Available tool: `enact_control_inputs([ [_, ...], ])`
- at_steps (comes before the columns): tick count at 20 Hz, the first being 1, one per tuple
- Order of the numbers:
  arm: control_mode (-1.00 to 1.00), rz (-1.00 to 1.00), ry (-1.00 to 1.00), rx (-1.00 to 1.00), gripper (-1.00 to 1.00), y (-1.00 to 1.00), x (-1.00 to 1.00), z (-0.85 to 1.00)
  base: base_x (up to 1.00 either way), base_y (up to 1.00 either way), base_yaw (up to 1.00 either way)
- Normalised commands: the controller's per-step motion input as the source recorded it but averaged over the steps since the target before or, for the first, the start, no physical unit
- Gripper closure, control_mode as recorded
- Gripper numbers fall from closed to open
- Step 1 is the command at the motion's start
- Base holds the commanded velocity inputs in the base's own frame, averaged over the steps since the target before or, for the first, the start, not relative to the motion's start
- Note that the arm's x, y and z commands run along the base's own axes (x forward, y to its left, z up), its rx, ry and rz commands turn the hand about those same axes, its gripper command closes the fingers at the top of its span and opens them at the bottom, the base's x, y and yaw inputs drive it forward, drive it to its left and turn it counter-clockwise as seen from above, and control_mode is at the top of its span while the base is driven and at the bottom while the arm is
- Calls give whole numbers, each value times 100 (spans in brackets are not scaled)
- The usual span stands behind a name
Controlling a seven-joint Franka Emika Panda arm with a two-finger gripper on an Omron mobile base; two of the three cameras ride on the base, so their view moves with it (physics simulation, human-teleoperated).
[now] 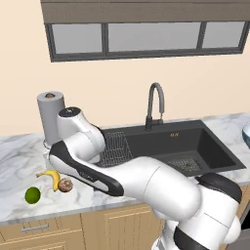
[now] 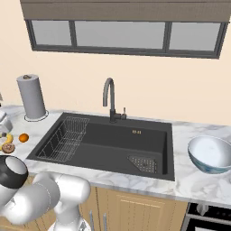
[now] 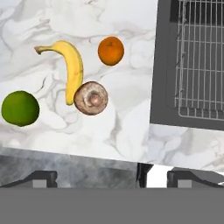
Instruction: There is a mixed pile of frozen fruits and vegetables on the counter. Locate all the frozen vegetables and place the items in a bowl on the counter. Take all the frozen fruits and defrost them in a running sink.
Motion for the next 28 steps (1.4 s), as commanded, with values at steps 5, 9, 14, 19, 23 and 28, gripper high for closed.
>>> enact_control_inputs([
  [5,-100,1,14,1,-100,2,26,-45,0,0,0],
  [9,-100,0,9,-1,-100,15,12,-24,0,0,0],
  [14,-100,0,2,-4,-100,19,16,-24,0,0,0],
  [19,-100,0,0,-5,-100,11,32,-7,0,0,0],
  [23,-100,-3,0,-6,-100,21,27,-5,0,0,0],
  [28,-100,0,3,-5,-100,19,10,-21,0,0,0],
])
